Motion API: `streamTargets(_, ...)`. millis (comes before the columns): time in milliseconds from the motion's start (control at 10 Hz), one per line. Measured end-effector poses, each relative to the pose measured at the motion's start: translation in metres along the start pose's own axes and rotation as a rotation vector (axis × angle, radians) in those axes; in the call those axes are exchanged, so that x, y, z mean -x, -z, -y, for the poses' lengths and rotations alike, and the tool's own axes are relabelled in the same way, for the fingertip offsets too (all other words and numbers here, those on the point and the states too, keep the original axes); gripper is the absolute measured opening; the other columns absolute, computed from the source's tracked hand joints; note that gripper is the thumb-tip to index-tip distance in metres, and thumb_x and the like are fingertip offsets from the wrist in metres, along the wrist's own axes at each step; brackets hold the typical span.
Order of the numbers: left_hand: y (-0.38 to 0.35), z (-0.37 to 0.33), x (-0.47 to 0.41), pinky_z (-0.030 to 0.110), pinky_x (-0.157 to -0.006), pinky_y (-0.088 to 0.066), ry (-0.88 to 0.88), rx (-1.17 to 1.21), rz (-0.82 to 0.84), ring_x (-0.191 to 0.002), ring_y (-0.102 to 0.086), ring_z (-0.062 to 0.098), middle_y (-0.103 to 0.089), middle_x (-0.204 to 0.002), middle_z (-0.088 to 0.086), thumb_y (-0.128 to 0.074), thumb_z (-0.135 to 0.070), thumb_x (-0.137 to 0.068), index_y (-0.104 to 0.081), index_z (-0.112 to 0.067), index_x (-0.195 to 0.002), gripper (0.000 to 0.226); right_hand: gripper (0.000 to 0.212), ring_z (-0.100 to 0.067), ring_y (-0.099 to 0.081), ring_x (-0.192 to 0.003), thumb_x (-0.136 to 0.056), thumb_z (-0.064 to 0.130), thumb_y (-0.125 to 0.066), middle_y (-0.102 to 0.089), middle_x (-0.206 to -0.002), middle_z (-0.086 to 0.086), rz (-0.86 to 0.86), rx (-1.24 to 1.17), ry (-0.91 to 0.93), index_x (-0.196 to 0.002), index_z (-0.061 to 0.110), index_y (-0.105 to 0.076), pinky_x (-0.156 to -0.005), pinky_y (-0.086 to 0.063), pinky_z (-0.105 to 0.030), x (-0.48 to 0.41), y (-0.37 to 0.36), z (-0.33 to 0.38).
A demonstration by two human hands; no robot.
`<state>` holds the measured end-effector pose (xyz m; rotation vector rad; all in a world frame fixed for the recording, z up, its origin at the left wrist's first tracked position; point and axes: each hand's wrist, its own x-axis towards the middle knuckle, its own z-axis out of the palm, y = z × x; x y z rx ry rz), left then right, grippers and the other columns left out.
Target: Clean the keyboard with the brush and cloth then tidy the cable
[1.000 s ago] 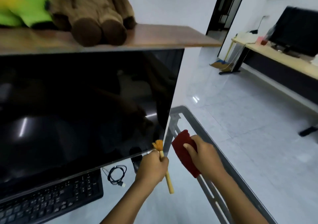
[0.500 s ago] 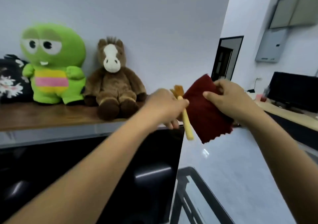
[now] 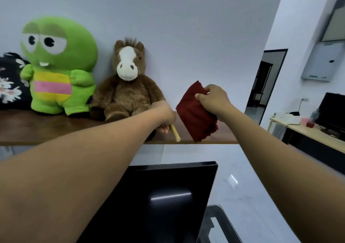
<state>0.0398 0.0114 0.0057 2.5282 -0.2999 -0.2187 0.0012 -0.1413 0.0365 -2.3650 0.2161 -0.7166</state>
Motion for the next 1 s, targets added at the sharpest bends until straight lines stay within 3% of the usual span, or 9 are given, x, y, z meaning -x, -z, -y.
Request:
streamTargets(100,-0.008,-0.004,-0.015,0.02,-0.037,-0.047,0.004,-0.062,-0.005,-0.03,-0.053,0.018,-0.06,-0.044,0.013,-0.038,-0.009,-0.098,-0.063,0.006,-0.063,0.045,0.013,-0.027,-0.066,-0.095,-0.092,0.024,-0.063,-0.068,-0.1,-0.01,0.053,-0.191,-0.135,-0.09,0.012,-0.062,-0.088,-0.057,-0.041,-0.019,-0.025,-0.021)
streamTargets(300,-0.025,-0.011,-0.029,0.029,-0.067,-0.057,0.029,-0.276,-0.002,-0.042,-0.058,0.018,-0.059,-0.039,0.007,-0.038,-0.01,-0.099,-0.061,0.0,-0.059,0.047,0.022,-0.026,-0.059,-0.085,-0.094,0.027,-0.061,-0.065,-0.091,-0.009,0.184,0.095,-0.23,-0.093,0.005,-0.062,-0.061,-0.043,-0.029,-0.029,-0.047,-0.082)
streamTargets(400,-0.03,-0.007,-0.036,0.023,-0.07,-0.053,0.061,-0.254,0.007,-0.039,-0.055,0.011,-0.057,-0.035,-0.002,-0.034,-0.017,-0.101,-0.062,-0.01,-0.057,0.052,0.037,-0.03,-0.058,-0.106,-0.094,0.033,-0.062,-0.063,-0.117,-0.014,0.16,0.339,-0.171,-0.117,0.005,-0.058,-0.078,-0.046,-0.034,-0.028,-0.051,-0.097)
streamTargets(500,-0.031,-0.007,-0.039,0.018,-0.053,-0.047,0.007,-0.232,0.018,-0.045,-0.056,0.012,-0.051,-0.03,-0.006,-0.047,-0.018,-0.097,-0.061,-0.013,-0.066,0.034,0.042,-0.032,-0.048,-0.122,-0.096,0.034,-0.057,-0.05,-0.132,-0.014,0.068,0.521,-0.01,-0.132,0.012,-0.053,-0.095,-0.043,-0.039,-0.019,-0.05,-0.095)
streamTargets(600,-0.029,-0.01,-0.027,0.016,-0.052,-0.042,-0.038,-0.252,0.024,-0.059,-0.058,0.015,-0.072,-0.069,-0.003,-0.034,-0.027,-0.103,-0.07,-0.014,-0.088,0.042,0.044,-0.029,-0.049,-0.127,-0.099,0.041,-0.049,-0.048,-0.143,-0.009,0.156,0.524,0.142,-0.139,0.021,-0.053,-0.101,-0.04,-0.038,-0.009,-0.046,-0.082)
streamTargets(700,-0.028,-0.01,-0.031,0.015,-0.047,-0.043,-0.042,-0.257,0.051,-0.059,-0.06,0.015,-0.07,-0.081,0.004,-0.049,-0.017,-0.098,-0.068,-0.008,-0.101,0.022,0.054,-0.027,-0.042,-0.138,-0.102,0.049,-0.04,-0.038,-0.156,-0.003,0.432,0.455,0.116,-0.15,0.024,-0.039,-0.109,-0.034,-0.035,0.001,-0.05,-0.076)
streamTargets(800,-0.029,-0.009,-0.031,0.021,-0.06,-0.051,-0.066,-0.344,0.052,-0.048,-0.054,0.012,-0.069,-0.076,0.004,-0.047,-0.021,-0.099,-0.071,-0.006,-0.094,0.029,0.057,-0.026,-0.01,-0.152,-0.104,0.051,-0.028,-0.015,-0.165,-0.002,0.573,0.496,0.034,-0.155,0.027,-0.025,-0.122,-0.013,-0.047,0.002,-0.06,-0.079)
streamTargets(900,-0.037,-0.012,-0.025,0.028,-0.076,-0.056,-0.103,-0.323,-0.057,-0.044,-0.053,0.014,-0.062,-0.058,0.002,-0.043,-0.024,-0.1,-0.062,-0.008,-0.068,0.04,0.057,-0.026,-0.008,-0.152,-0.105,0.051,-0.025,-0.013,-0.165,-0.003,0.573,0.527,0.04,-0.156,0.026,-0.021,-0.122,-0.011,-0.05,0.004,-0.06,-0.079)
streamTargets(1000,-0.032,-0.012,-0.025,0.032,-0.071,-0.06,-0.139,-0.267,-0.135,-0.055,-0.063,0.021,-0.063,-0.061,0.007,-0.045,-0.022,-0.098,-0.053,-0.006,-0.068,0.034,0.061,-0.028,-0.036,-0.142,-0.103,0.051,-0.031,-0.028,-0.161,-0.007,0.466,0.437,0.021,-0.154,0.019,-0.027,-0.115,-0.03,-0.04,0.011,-0.046,-0.069)
